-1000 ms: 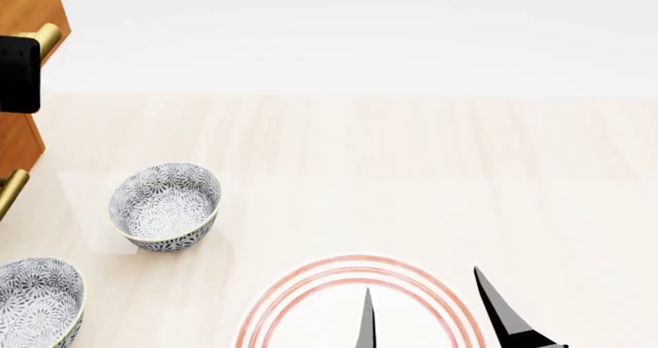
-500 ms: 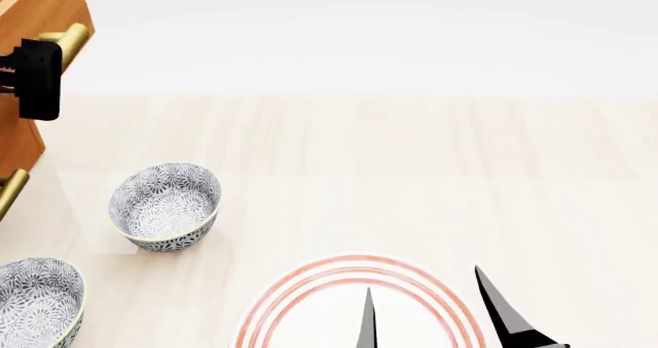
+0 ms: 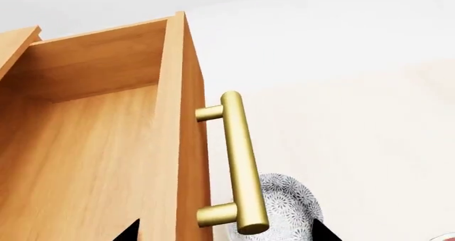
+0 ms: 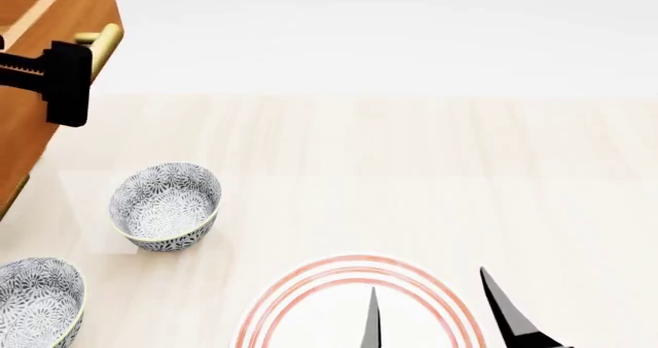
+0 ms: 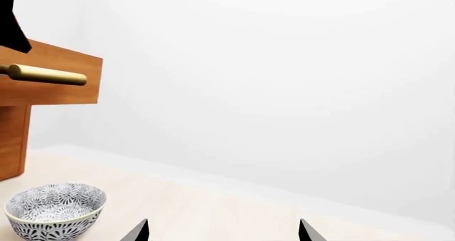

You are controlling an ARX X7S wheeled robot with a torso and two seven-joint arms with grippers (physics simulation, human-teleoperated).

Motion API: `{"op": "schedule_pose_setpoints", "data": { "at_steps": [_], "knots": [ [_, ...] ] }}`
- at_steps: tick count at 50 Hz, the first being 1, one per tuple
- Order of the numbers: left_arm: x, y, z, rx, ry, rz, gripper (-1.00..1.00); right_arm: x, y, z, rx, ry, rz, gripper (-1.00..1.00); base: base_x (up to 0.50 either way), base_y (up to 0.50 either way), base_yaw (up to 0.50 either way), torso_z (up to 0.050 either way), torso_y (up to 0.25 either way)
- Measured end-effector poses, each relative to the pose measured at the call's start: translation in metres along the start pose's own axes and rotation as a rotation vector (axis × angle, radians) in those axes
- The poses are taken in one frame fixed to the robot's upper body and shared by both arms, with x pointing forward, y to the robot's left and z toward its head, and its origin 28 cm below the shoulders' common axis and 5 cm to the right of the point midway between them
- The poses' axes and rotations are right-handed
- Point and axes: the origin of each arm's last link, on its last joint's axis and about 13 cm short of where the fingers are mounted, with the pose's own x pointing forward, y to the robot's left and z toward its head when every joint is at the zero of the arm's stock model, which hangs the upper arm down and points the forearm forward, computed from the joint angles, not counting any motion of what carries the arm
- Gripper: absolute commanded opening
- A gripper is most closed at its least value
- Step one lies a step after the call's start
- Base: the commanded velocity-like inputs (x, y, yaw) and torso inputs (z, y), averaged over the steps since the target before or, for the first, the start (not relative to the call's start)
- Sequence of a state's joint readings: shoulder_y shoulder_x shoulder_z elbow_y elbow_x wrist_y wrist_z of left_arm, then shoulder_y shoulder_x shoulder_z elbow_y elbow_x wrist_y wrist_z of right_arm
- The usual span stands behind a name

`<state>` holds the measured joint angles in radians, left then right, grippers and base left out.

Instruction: Open the top drawer of the cabinet.

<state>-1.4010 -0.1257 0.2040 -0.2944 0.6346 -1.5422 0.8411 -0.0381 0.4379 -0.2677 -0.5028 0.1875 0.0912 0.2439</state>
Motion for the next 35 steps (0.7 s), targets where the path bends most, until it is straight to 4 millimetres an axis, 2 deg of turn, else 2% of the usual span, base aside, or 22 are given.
{"op": "schedule_pose_setpoints", "data": {
  "at_steps": [35],
  "knots": [
    [-0.003, -0.028, 0.007, 0.042, -0.02, -0.092, 1.0, -0.005, -0.007, -0.001, 0.011, -0.003, -0.032, 1.0, 0.0, 0.0, 0.0, 0.0, 0.0]
  ]
}}
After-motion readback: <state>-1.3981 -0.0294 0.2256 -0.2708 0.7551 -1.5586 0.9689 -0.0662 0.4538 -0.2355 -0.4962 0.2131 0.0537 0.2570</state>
